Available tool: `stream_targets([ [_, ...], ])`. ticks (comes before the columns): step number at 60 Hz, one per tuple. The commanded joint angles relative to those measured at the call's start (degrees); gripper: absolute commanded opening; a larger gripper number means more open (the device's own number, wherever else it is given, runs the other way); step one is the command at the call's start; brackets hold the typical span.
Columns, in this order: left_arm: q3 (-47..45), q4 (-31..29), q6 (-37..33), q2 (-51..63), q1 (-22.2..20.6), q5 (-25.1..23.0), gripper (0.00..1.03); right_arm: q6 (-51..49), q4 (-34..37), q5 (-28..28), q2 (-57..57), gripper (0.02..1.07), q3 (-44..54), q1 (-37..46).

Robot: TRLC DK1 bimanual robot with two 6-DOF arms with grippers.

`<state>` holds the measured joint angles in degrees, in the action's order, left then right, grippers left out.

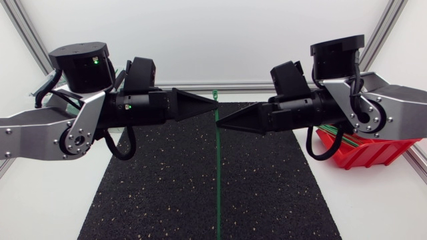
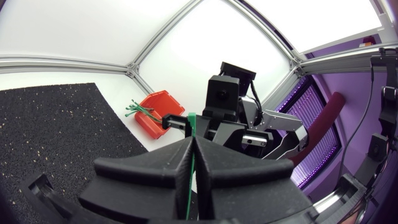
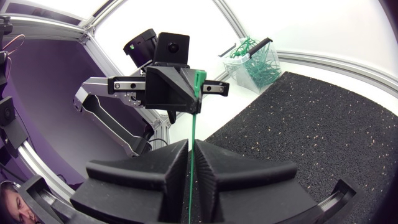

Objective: Take a green cable tie from the red box, thread the tail through the head to close it, then place it in the transparent bin on the left.

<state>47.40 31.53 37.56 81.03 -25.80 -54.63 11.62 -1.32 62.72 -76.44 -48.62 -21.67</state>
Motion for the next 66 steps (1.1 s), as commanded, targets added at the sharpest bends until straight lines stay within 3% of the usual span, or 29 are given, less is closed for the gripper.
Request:
stream_targets([
  [1,-1.0,-1.2,1.5,-1.5,0.8,-0.8,0.04,1.1,1.5,-0.5,2.2,0.37,0.8,-0.1],
  [11,0.7,-6.4,1.6,-1.9,2.1,-2.4,0.04,-1.6,10.4,-5.5,3.0,0.58,-1.9,0.5],
  [15,2.7,-11.4,1.5,-1.6,2.4,-3.6,0.04,-3.0,14.7,-8.7,3.1,0.70,-2.7,-0.5],
  [23,3.6,-15.4,1.5,-1.9,4.1,-6.0,0.04,-12.1,22.3,-16.7,3.0,0.90,-4.0,-3.4],
  [30,4.8,-20.7,1.2,-2.0,5.8,-7.5,0.04,-14.3,22.9,-17.7,3.0,0.91,-3.5,-4.2],
  [37,6.8,-27.8,1.0,-1.8,7.7,-9.0,0.04,-21.0,23.4,-24.1,6.6,0.95,-2.2,-6.5],
  [39,7.2,-29.4,1.0,-1.7,8.4,-9.0,0.04,-21.7,22.4,-27.1,8.2,1.02,-1.6,-7.4],
  [45,7.9,-32.5,1.0,-1.8,9.7,-9.1,0.04,-25.2,21.5,-32.3,10.1,1.03,-1.3,-9.4],
  [52,8.2,-34.7,1.0,-2.4,10.4,-9.4,0.04,-29.7,24.9,-41.2,10.3,1.03,-2.1,-11.8],
  [66,8.5,-35.9,0.1,-1.8,11.6,-9.4,0.04,-36.4,31.0,-45.1,13.1,1.03,-3.2,-12.3],
])
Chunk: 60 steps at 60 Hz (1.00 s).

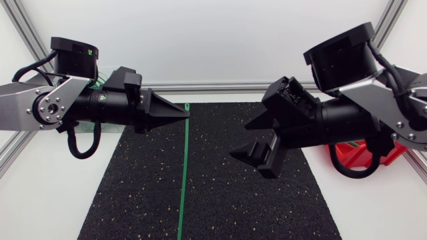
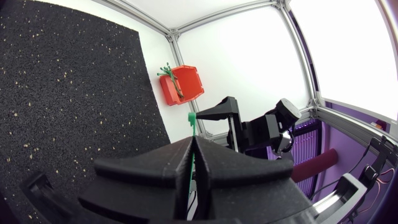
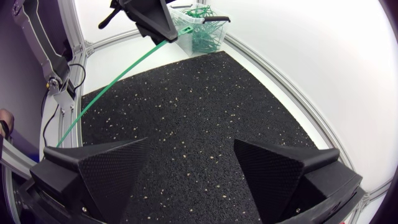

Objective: Take a green cable tie from the red box, thread the tail through the head to close it, then place it in the transparent bin on the left.

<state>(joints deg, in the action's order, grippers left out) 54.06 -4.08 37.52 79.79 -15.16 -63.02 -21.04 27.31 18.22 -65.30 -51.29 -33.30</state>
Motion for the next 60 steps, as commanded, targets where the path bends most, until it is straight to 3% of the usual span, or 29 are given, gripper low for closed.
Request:
stream_targets([
  [1,1.9,-0.3,0.0,-0.2,1.1,-1.0,0.04,-4.5,3.5,-1.0,2.0,1.03,-1.0,-0.7],
  [8,2.1,-0.3,-0.5,0.8,1.6,-1.0,0.04,-6.9,10.7,-1.8,-1.3,1.03,-4.7,-2.1],
  [14,2.0,-0.3,-0.7,0.9,1.7,-1.0,0.04,-7.7,11.6,-2.0,-1.3,1.02,-4.1,-2.2],
  [16,2.0,-0.3,-0.8,0.8,1.8,-1.0,0.04,-8.0,12.8,-2.6,-1.2,0.97,-4.0,-2.9],
  [23,1.9,-0.3,-0.9,0.6,2.1,-1.0,0.04,-5.6,13.2,-10.4,0.4,0.97,-3.3,-8.1],
  [31,2.3,-0.5,-0.8,0.6,2.2,-1.0,0.04,-3.7,15.1,-13.2,2.4,1.03,-4.6,-10.4],
  [40,2.8,-1.2,-0.8,0.7,2.1,-1.0,0.04,-5.7,16.1,-18.0,1.1,1.02,-4.9,-12.8],
  [49,3.2,-1.8,-0.8,0.7,2.0,-1.0,0.04,-13.4,11.4,-21.9,2.0,1.02,-3.0,-13.1],
  [60,3.8,-2.6,-0.8,1.4,1.8,-1.0,0.04,-24.7,-3.1,-33.2,7.0,1.02,5.2,-18.3],
])
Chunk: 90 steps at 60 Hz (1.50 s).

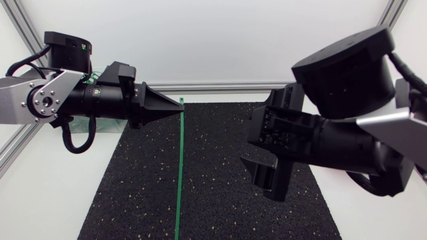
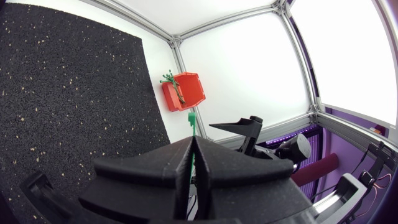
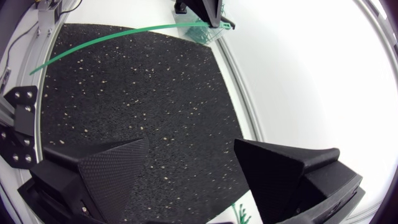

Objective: Take a green cable tie from the red box, thread the tail through the head to close it, then place it in the transparent bin on the left.

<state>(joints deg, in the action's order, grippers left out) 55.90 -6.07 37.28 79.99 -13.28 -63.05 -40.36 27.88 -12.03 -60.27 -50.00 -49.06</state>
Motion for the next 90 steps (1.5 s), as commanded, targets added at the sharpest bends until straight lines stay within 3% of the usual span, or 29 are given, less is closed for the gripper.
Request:
stream_targets([
  [1,2.0,-0.6,-0.5,1.2,-0.1,-0.9,0.04,-5.7,-4.6,-3.8,2.7,1.02,4.6,-3.8],
  [6,2.1,-0.7,-0.5,1.4,0.0,-0.9,0.04,-8.4,-6.6,-6.6,3.1,1.02,6.0,-6.5],
  [17,3.2,-1.1,-0.5,3.0,0.2,-0.9,0.04,-28.6,-26.8,-9.8,8.3,1.03,16.5,-11.2],
  [25,4.5,-1.8,-0.5,3.8,0.3,-0.9,0.04,-38.9,-29.7,-9.5,4.0,1.03,17.3,-10.4],
  [30,5.0,-2.1,-0.5,4.6,0.2,-1.0,0.04,-43.3,-31.4,-4.5,4.8,1.03,18.4,-10.4],
  [38,5.4,-2.3,-0.5,5.4,0.3,-1.0,0.04,-50.9,-36.9,-1.6,3.9,1.03,20.9,-11.2],
  [46,5.4,-2.3,-0.5,5.7,0.5,-1.1,0.04,-59.8,-39.9,9.3,4.4,1.03,23.3,-11.0],
  [52,5.5,-2.3,-0.6,6.4,0.6,-1.2,0.04,-66.2,-47.0,10.2,2.4,1.03,26.8,-11.6],
  [56,5.9,-2.3,-0.6,7.0,0.6,-1.1,0.04,-71.0,-52.2,14.0,1.6,1.03,29.6,-11.6],
  [85,7.8,-3.1,-1.4,9.2,0.4,-1.1,0.04,-76.6,-60.4,25.0,-4.0,1.03,29.7,-11.0],
  [90,8.0,-3.1,-1.6,9.9,0.4,-1.1,0.04,-77.2,-62.2,29.6,-5.3,1.03,30.0,-9.7],
])
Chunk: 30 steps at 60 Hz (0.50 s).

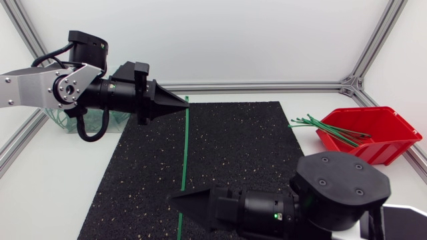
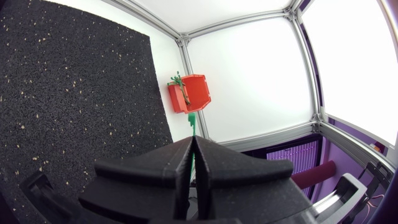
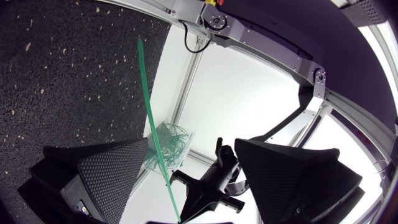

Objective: Take a green cable tie from the red box, thread the tail through the head to close it, then place it in the transparent bin on the left.

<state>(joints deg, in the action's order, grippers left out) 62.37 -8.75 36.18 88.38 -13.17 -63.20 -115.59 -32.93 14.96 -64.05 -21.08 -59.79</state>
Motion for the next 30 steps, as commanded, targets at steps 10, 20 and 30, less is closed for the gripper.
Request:
stream_targets([
  [10,1.8,-0.4,-0.7,1.8,0.3,-0.9,0.04,0.5,-4.4,8.4,-5.2,1.03,1.1,3.6],
  [20,2.0,-0.4,-1.1,2.5,0.7,-0.8,0.04,-1.0,-5.1,10.7,-6.3,1.02,2.4,4.1],
  [30,2.8,-0.4,-1.1,3.4,0.9,-0.8,0.04,-1.3,-5.5,12.7,-6.7,1.00,4.3,3.6],
])
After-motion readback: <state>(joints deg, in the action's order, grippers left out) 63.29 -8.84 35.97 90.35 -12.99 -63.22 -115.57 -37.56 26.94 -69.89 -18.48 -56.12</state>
